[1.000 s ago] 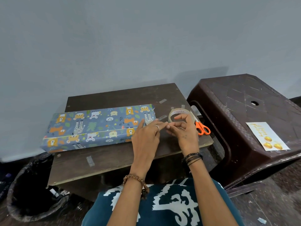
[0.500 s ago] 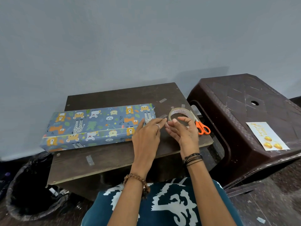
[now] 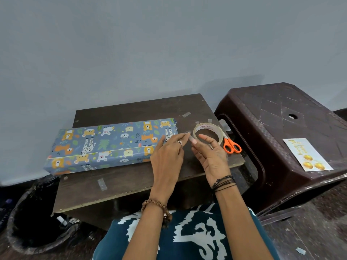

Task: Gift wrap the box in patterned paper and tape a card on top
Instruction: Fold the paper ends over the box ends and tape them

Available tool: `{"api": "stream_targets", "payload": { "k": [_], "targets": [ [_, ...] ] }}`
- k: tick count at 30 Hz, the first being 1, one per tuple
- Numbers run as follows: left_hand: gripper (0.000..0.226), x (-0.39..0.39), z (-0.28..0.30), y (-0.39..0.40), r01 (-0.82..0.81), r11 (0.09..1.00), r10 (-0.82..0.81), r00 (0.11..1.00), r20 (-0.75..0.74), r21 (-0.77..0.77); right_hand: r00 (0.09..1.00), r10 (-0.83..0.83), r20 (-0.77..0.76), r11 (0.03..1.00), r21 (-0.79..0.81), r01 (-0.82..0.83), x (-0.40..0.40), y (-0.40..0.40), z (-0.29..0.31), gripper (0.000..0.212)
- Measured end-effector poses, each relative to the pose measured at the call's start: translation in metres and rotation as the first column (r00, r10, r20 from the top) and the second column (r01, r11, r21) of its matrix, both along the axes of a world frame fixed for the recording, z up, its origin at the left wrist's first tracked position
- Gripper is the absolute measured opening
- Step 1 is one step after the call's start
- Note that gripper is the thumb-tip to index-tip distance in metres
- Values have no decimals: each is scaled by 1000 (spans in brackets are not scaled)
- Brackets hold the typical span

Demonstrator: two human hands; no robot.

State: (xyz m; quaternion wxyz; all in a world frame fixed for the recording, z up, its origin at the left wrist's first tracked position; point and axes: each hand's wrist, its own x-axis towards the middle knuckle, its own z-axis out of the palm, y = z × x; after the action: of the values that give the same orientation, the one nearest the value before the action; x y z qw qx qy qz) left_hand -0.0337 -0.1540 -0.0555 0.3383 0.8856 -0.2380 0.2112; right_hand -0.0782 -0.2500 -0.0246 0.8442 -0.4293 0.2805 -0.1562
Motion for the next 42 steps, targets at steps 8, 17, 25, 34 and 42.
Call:
{"api": "stream_targets", "payload": {
  "k": [8,17,25,34,42],
  "targets": [
    [63,-3,6,-1,-44,998,42,998,-57,-45,987,-138,-78,973,-197,120,4,4,-11,32],
    [70,-3,9,4,16,997,-28,985,-169,-77,952,-264,-156,771,-627,111,14,28,-30,28],
    [68,-2,9,6,-2,999,-8,977,-211,-48,981,-155,-116,737,-675,37,15,28,-27,32],
    [67,6,6,10,54,996,-73,951,-299,-73,987,49,-156,629,-763,-152,16,16,-22,38],
    [66,6,10,12,82,995,-97,944,-315,-60,956,208,-205,564,-773,-289,13,6,-20,55]
  ]
}}
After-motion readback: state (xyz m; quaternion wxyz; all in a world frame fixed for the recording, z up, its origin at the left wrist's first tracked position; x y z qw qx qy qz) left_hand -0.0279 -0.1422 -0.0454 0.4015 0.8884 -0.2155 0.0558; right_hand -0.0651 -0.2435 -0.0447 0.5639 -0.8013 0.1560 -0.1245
